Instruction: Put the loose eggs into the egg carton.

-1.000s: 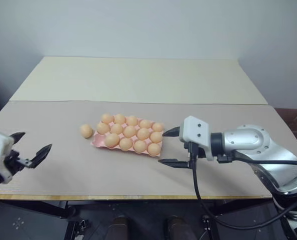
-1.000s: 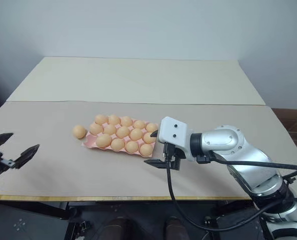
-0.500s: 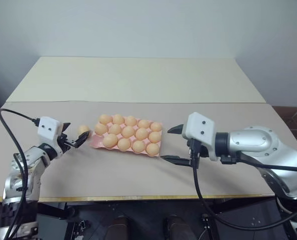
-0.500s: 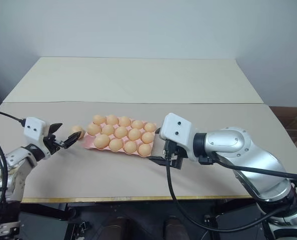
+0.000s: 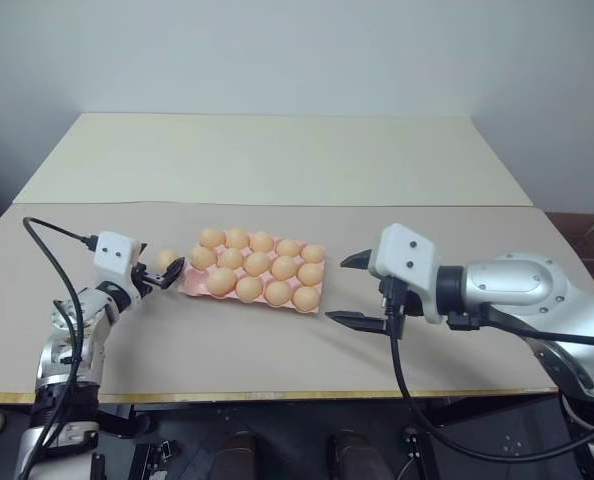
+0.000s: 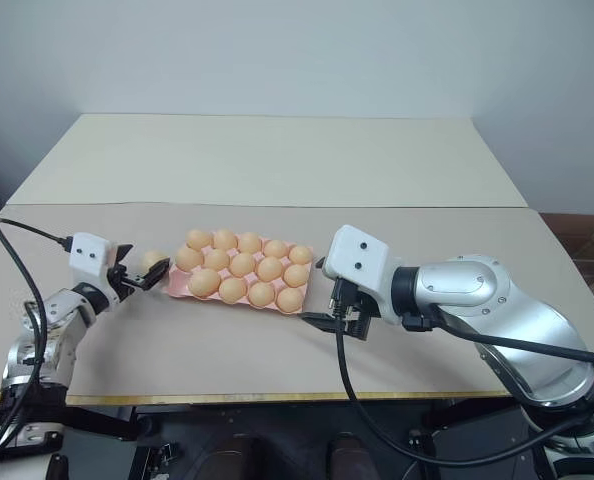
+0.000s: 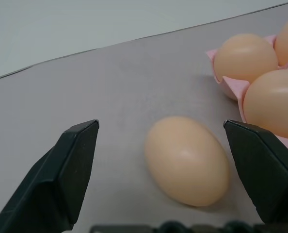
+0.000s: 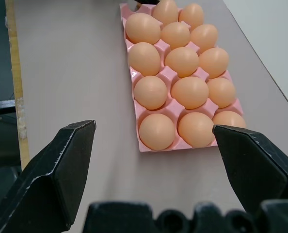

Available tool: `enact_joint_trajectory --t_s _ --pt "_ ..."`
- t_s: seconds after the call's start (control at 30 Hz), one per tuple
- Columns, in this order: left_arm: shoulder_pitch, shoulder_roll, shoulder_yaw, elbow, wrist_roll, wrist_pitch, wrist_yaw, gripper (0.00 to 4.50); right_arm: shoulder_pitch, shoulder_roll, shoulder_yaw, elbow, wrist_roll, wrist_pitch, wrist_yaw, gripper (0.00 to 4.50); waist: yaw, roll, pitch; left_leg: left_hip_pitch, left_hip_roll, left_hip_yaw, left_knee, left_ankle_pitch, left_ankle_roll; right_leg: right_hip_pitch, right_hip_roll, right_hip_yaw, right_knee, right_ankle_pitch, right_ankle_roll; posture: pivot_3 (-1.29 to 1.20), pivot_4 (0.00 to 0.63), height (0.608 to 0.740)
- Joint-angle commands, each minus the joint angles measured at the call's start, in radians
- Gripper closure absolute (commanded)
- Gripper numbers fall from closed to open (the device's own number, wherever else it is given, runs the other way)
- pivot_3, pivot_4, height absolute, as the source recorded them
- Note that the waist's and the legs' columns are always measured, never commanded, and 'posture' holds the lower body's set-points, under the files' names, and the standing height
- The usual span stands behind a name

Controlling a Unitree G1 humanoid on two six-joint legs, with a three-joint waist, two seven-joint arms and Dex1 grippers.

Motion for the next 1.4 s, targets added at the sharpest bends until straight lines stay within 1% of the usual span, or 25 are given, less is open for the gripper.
enact_joint_trajectory --t_s 0.03,0.3,0.4,0.43,0.47,0.5,0.63,0.67,0.7,0.83,0.9,0.97,1.07,1.17,1.3,1.4 --pt "-0.027 -0.001 -0.012 0.021 0.007 -0.042 -0.017 0.02 -0.011 -0.004 -0.034 -0.026 0.009 0.001 -0.017 0.0 0.0 0.0 0.0 0.0 0.0 0.0 0.0 0.0 0.0 0.0 0.0 0.0 0.0 0.0 0.0 0.0 0.15 0.74" --pt "-0.086 -0.019 -0.04 0.128 0.042 -0.097 0.002 0.02 -0.003 -0.006 -0.038 -0.029 0.019 0.0 -0.042 0.0 0.001 0.0 0.0 0.0 0.0 0.0 0.0 0.0 0.0 0.0 0.0 0.0 0.0 0.0 0.0 0.0 0.15 0.74" --pt "-0.099 -0.019 -0.039 0.148 0.043 -0.087 0.008 0.02 -0.001 -0.008 -0.038 -0.029 0.021 0.0 -0.048 0.0 0.001 0.0 0.0 -0.001 0.0 0.0 0.0 0.0 0.0 0.0 0.0 -0.001 0.0 0.0 0.0 0.0 0.15 0.74" --pt "-0.1 -0.017 -0.04 0.152 0.047 -0.091 0.009 0.41 -0.001 -0.007 -0.038 -0.029 0.022 0.0 -0.05 0.0 0.001 0.0 0.0 -0.001 0.0 0.0 0.0 0.0 0.0 0.0 0.0 -0.001 0.0 0.0 0.0 0.0 0.15 0.74" --pt "-0.101 -0.015 -0.042 0.156 0.049 -0.097 0.004 0.6 -0.002 -0.006 -0.038 -0.028 0.023 0.0 -0.052 0.0 0.001 0.0 0.0 -0.001 0.0 0.0 0.0 0.0 0.0 0.0 0.0 -0.001 0.0 0.0 0.0 0.0 0.15 0.74" --pt "-0.101 -0.014 -0.042 0.158 0.049 -0.099 0.001 0.87 -0.002 -0.006 -0.036 -0.027 0.022 0.001 -0.054 0.0 0.001 0.0 0.0 -0.001 0.0 0.0 0.0 0.0 0.0 0.0 0.0 -0.001 0.0 0.0 0.0 0.0 0.15 0.74" --pt "-0.092 -0.005 -0.041 0.145 0.053 -0.092 -0.002 2.14 -0.001 -0.008 -0.036 -0.026 0.027 0.0 -0.054 0.0 0.0 0.0 0.0 -0.001 0.0 0.0 0.0 0.0 0.0 0.0 0.0 -0.001 0.0 0.0 0.0 0.0 0.15 0.74" --pt "-0.089 -0.004 -0.039 0.141 0.055 -0.092 0.003 2.39 -0.001 -0.008 -0.035 -0.026 0.027 -0.001 -0.054 0.0 0.0 0.0 0.0 -0.001 0.0 0.0 0.0 0.0 0.0 0.0 0.0 -0.001 0.0 0.0 0.0 0.0 0.15 0.74" --pt "-0.086 -0.003 -0.037 0.137 0.056 -0.092 0.004 2.48 0.0 -0.008 -0.035 -0.025 0.027 -0.002 -0.053 0.0 0.0 0.0 0.0 -0.001 0.0 0.0 0.0 0.0 0.0 0.0 0.0 -0.001 0.0 0.0 0.0 0.0 0.15 0.74" --pt "-0.056 0.015 -0.031 0.096 0.08 -0.11 0.025 2.52 0.001 -0.009 -0.034 -0.024 0.024 -0.004 -0.054 0.0 -0.001 0.0 0.0 -0.001 0.0 0.0 0.0 0.0 0.0 0.0 0.0 -0.001 0.0 0.0 0.0 0.0 0.15 0.74" --pt "-0.035 0.018 -0.004 0.043 0.05 -0.109 0.012 2.52 0.003 -0.009 -0.034 -0.026 0.024 -0.004 -0.056 0.0 -0.001 0.0 0.0 -0.001 0.0 -0.001 0.0 0.0 0.0 -0.001 0.0 -0.001 0.0 0.0 0.0 0.0 0.15 0.74" --pt "0.012 0.023 0.05 -0.06 -0.032 -0.116 -0.046 2.52 0.006 -0.007 -0.036 -0.031 0.024 -0.001 -0.062 0.0 -0.001 0.0 0.0 -0.002 0.0 -0.001 0.0 0.0 0.0 -0.001 0.0 -0.001 0.0 0.0 0.0 0.0 0.15 0.74" --pt "0.071 0.037 0.093 -0.171 -0.119 -0.12 -0.13 2.52 0.011 -0.004 -0.04 -0.037 0.023 0.002 -0.074 0.0 -0.001 0.0 0.0 -0.002 0.0 -0.001 0.0 0.0 0.0 -0.001 0.0 -0.001 0.0 0.0 0.0 0.0 0.15 0.74" --pt "0.105 0.052 0.117 -0.242 -0.191 -0.1 -0.2 2.52 0.014 -0.001 -0.042 -0.042 0.024 0.004 -0.087 0.0 -0.001 0.0 0.0 -0.001 0.0 -0.002 0.0 0.0 0.0 0.0 -0.001 -0.001 0.0 0.0 0.0 0.0 0.15 0.74" --pt "0.138 0.07 0.123 -0.301 -0.303 -0.059 -0.332 2.52 0.018 0.006 -0.045 -0.051 0.025 0.008 -0.108 0.0 0.0 0.0 0.0 0.0 0.0 -0.001 0.0 0.0 0.0 0.0 0.0 -0.001 0.0 0.0 0.0 0.0 0.15 0.74" --pt "0.127 0.079 0.063 -0.291 -0.297 -0.04 -0.391 2.52 0.027 0.011 -0.046 -0.062 0.021 0.012 -0.132 0.0 0.0 0.0 0.0 0.0 0.0 -0.001 0.0 0.0 0.0 0.0 0.0 -0.001 0.0 0.0 0.0 0.0 0.15 0.74"
